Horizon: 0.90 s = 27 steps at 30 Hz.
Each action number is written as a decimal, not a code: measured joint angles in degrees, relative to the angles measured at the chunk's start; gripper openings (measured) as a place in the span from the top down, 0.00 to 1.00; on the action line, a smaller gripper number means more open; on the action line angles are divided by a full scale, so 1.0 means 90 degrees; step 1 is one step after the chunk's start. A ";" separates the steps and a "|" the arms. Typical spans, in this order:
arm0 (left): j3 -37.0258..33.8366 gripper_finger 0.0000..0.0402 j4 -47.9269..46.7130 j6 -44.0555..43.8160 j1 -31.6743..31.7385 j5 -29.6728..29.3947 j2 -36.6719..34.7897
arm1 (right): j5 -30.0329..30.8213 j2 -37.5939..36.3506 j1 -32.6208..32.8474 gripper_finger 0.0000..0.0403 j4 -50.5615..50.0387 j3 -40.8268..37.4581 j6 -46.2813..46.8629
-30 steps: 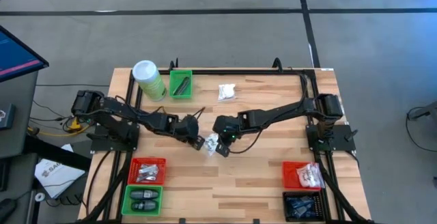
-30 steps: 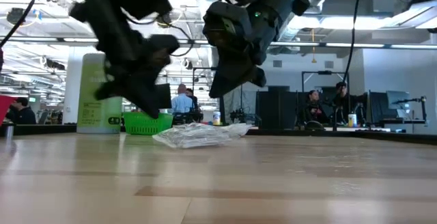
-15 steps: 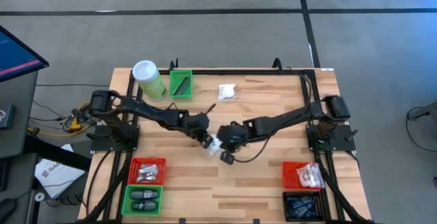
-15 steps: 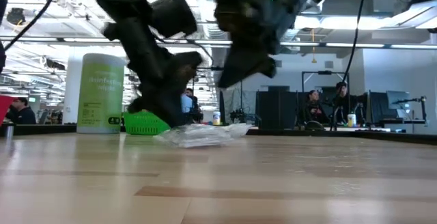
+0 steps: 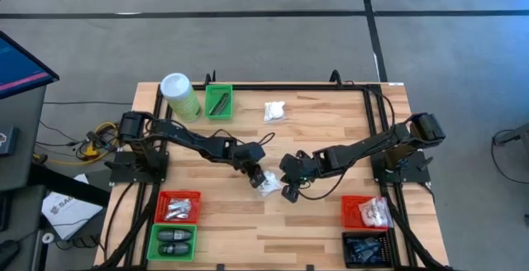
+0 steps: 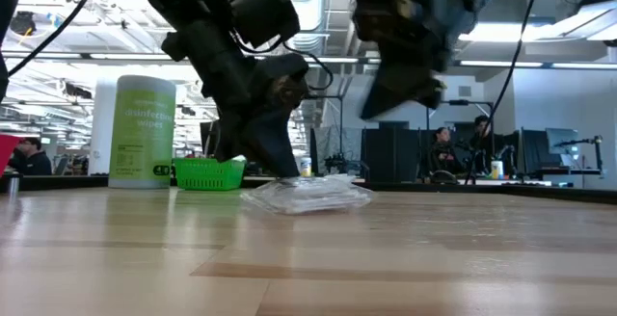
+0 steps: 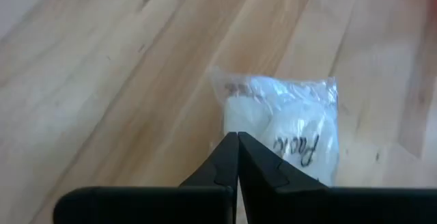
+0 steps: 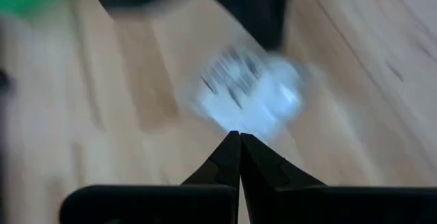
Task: Pick & Place Travel size toiletries
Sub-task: Put the cotton pack into the right red bin
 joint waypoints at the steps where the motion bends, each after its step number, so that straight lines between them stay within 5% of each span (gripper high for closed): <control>1: 0.0001 1.00 -0.0015 0.0032 0.0000 0.0058 -0.0026 | -0.0001 0.0053 0.0008 1.00 0.0213 0.0015 0.0071; 27: 0.0060 1.00 0.0203 0.0342 -0.0456 0.0244 -0.0013 | 0.0029 0.0201 0.0076 1.00 0.0393 -0.0025 0.0262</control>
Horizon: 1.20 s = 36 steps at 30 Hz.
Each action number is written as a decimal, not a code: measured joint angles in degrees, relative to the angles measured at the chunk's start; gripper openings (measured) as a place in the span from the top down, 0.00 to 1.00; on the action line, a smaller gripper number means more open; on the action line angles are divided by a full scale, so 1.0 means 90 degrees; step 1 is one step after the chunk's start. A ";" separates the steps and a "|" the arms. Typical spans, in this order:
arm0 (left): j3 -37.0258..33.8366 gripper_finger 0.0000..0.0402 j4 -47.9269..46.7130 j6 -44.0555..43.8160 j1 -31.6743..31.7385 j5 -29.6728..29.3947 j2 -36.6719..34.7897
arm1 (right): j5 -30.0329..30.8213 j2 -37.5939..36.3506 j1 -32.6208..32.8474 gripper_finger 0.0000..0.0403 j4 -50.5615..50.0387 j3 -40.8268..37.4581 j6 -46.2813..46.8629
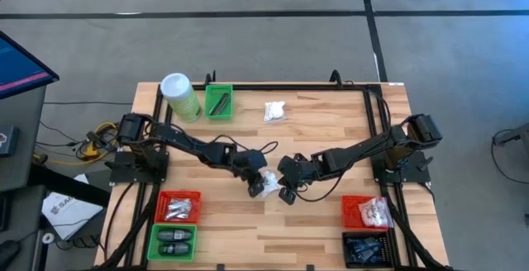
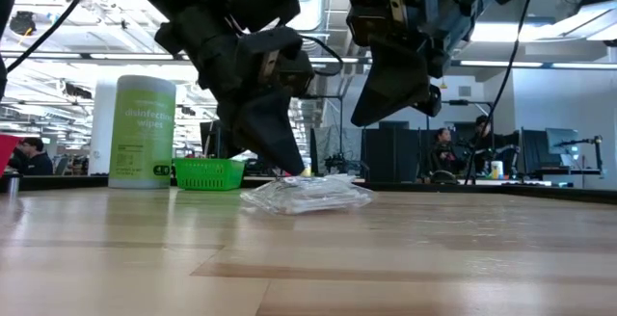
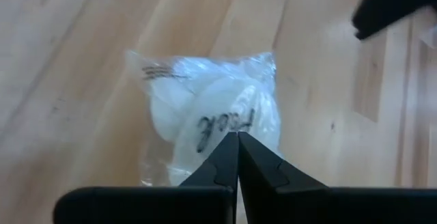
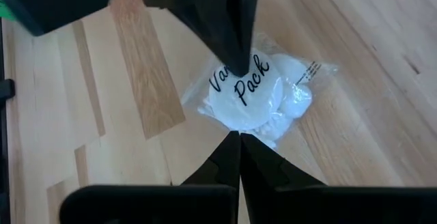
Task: Pick & Place Travel size toiletries
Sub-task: Put the cotton pack into the right red bin
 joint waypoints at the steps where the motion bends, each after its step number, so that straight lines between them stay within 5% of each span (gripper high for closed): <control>1: 0.0000 1.00 -0.0002 0.0000 -0.0016 0.0031 0.0000 | -0.0001 0.0000 0.0000 1.00 0.0000 0.0000 0.0000; 15: 0.0080 1.00 0.0173 0.0174 -0.0481 0.0124 0.0568 | -0.0065 -0.0002 0.0005 1.00 0.0069 0.0002 0.0002; 23: 0.0063 1.00 0.0126 0.0477 -0.0716 0.0325 0.0515 | -0.0742 -0.0005 0.0007 1.00 0.0278 0.0002 -0.0317; 36: 0.0032 0.99 -0.0001 -0.0288 -0.0729 -0.0256 -0.0828 | -0.0886 0.0174 -0.0002 1.00 0.0612 0.0012 -0.0311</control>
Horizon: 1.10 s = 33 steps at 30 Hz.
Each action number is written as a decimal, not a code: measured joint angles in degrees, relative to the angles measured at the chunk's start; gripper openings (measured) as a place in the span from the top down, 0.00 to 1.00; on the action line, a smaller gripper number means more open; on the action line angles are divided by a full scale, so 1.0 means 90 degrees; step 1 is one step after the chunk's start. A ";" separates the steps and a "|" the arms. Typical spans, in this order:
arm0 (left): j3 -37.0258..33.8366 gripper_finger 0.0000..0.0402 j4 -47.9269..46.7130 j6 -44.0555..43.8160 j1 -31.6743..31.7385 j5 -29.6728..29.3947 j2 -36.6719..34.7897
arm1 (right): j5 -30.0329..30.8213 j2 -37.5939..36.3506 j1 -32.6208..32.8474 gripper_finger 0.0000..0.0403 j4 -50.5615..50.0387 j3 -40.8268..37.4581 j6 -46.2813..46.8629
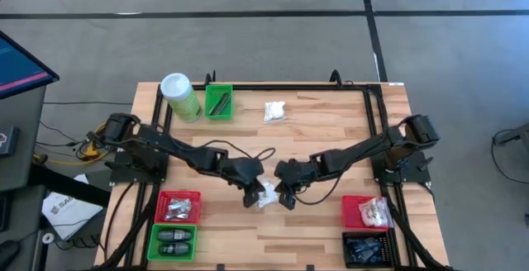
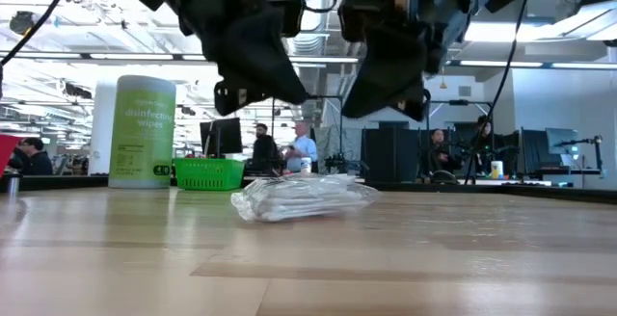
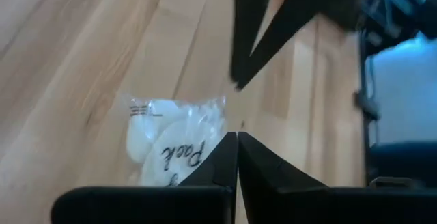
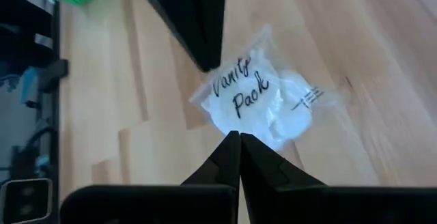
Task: Pick & Place Travel size toiletries
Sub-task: Put the cotton pack into the right red bin
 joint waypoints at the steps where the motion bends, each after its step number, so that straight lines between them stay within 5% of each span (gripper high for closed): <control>1: 0.0008 0.99 0.0016 -0.0214 -0.0001 -0.0002 -0.0013 | 0.0000 0.0092 0.0000 1.00 0.0038 -0.0002 0.0000; 16: -0.0189 0.97 -0.1234 -0.2701 -0.0461 -0.0448 0.0004 | 0.0015 0.1105 0.0005 1.00 -0.0015 0.0657 -0.0011; 33: -0.0814 0.64 0.0041 -0.3603 -0.0495 -0.0284 0.0004 | 0.0222 0.1191 -0.0092 1.00 -0.0315 0.0644 0.0144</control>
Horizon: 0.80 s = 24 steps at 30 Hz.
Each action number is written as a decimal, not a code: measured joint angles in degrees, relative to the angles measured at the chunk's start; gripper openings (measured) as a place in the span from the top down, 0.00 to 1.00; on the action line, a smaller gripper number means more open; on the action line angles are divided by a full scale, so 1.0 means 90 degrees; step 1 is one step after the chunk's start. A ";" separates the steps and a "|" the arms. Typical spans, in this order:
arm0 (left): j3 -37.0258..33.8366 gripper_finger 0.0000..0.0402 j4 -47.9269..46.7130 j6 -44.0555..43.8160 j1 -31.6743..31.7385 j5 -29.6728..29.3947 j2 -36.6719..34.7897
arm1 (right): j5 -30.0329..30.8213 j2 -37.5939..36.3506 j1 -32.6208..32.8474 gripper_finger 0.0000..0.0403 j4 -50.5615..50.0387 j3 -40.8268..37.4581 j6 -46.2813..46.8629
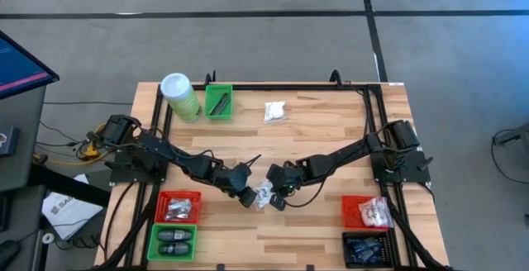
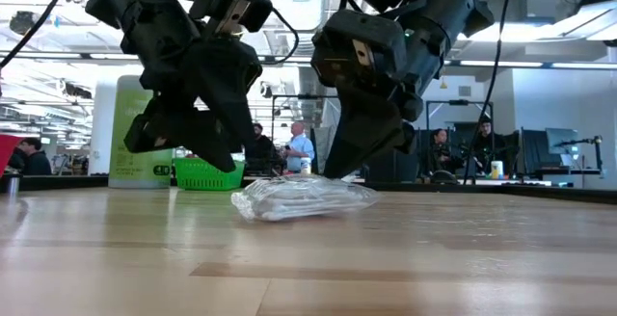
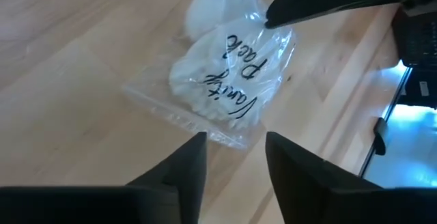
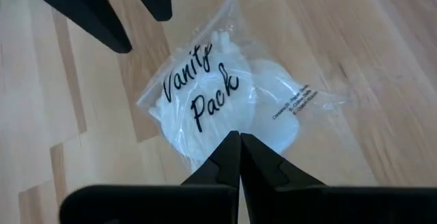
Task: Pick & Place Travel size toiletries
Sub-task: Put the cotton pack into the right red bin
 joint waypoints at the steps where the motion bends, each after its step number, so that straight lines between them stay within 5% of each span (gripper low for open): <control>1: 0.0000 0.63 0.0012 -0.0010 -0.0011 -0.0003 0.0000 | 0.0009 0.0000 0.0002 1.00 -0.0012 0.0000 0.0012; 24: 0.0000 0.60 -0.0229 -0.0475 -0.0070 -0.0239 -0.0007 | 0.0344 -0.0142 0.0085 1.00 -0.0266 0.0004 0.0373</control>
